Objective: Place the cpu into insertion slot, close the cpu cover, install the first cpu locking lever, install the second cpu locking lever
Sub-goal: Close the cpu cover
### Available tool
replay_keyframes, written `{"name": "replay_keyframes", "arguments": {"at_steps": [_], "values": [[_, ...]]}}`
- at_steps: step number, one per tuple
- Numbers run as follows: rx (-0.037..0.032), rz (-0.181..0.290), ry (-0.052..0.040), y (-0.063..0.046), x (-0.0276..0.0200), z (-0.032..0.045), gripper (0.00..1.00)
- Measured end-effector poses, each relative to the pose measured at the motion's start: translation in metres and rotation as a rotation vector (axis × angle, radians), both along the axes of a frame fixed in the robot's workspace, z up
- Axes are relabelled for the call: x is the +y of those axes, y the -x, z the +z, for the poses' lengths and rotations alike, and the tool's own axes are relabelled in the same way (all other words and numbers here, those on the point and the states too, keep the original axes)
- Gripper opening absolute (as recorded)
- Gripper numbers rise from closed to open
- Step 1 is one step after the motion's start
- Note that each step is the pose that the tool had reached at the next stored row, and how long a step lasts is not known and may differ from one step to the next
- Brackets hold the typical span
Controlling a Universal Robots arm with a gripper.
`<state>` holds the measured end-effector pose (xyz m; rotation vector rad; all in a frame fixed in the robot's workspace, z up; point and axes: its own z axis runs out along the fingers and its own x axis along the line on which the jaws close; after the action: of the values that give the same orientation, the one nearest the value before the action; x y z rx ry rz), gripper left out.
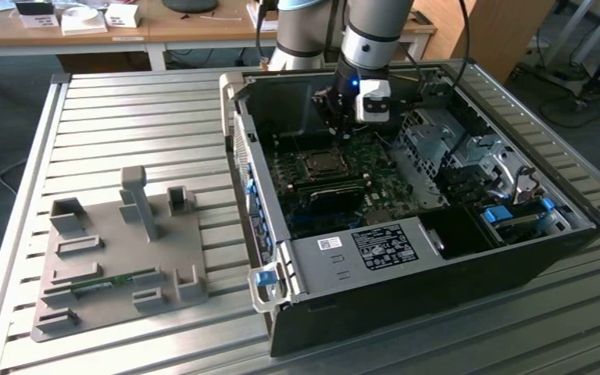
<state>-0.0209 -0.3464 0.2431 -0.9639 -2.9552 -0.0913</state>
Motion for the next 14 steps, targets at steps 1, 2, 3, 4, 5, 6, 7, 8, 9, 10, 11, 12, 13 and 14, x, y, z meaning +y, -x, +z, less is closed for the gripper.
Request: {"name": "replay_keyframes", "arguments": {"at_steps": [1,2,3,4,5,6,7,8,9,10,11,12,13,14], "values": [[0.0001,0.018,0.0,0.0,0.0,0.0,0.11],[0.0,0.036,0.0,0.0,0.0,0.0,0.11],[0.0,0.053,0.0,0.0,0.0,0.0,0.11],[0.0,0.071,0.0,0.0,0.0,0.0,0.11],[0.0,0.089,0.0,0.0,0.0,0.0,0.11],[-0.0001,0.106,0.0001,0.0,0.0,0.0,0.11],[-0.0001,0.108,0.0,0.0,0.0,0.0,0.11],[0.0,0.108,0.0,0.0001,0.0,0.0,0.11],[0.0,0.108,0.0001,0.0,0.0,0.0,0.11],[0.0,0.108,0.0,0.0,0.0,0.0,0.11],[0.0,0.108,0.0,0.0,0.0,0.0,0.11],[0.0,0.108,0.0,0.0,0.0,0.0,0.11],[0.0,0.109,0.0,0.0,0.0,0.0,0.11],[0.0001,0.115,0.0,0.0,0.0,0.0,0.11]]}}
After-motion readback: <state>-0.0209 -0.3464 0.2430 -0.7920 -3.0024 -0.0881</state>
